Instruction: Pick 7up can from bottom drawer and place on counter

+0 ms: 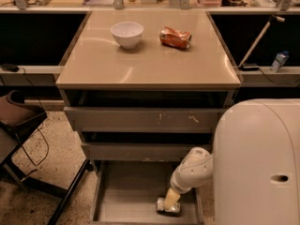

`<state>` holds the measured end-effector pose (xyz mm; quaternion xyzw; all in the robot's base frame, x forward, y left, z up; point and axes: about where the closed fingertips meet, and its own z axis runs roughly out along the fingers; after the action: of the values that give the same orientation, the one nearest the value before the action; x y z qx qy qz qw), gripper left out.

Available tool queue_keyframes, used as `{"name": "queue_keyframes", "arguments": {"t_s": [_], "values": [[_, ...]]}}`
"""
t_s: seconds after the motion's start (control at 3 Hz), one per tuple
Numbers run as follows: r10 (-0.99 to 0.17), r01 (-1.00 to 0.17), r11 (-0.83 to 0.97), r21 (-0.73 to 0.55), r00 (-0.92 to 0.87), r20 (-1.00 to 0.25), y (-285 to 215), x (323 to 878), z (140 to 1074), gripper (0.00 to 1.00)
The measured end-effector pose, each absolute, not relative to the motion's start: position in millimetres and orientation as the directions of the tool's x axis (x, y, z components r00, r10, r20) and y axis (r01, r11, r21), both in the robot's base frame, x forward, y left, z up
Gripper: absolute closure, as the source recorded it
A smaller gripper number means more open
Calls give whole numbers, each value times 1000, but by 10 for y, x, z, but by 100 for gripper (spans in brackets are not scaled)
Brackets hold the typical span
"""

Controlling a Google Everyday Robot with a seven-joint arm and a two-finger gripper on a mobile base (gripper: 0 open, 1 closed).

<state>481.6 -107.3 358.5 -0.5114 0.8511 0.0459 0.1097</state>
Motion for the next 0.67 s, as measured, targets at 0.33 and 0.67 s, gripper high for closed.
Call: {"name": "queue_keyframes", "arguments": {"t_s": [0.33,0.67], "values": [[-841,-863,505,1,-491,-227,-1193,4722,3368,0],[-829,-850,525,50,-524,-196,-1249,4635,2932,0]]}}
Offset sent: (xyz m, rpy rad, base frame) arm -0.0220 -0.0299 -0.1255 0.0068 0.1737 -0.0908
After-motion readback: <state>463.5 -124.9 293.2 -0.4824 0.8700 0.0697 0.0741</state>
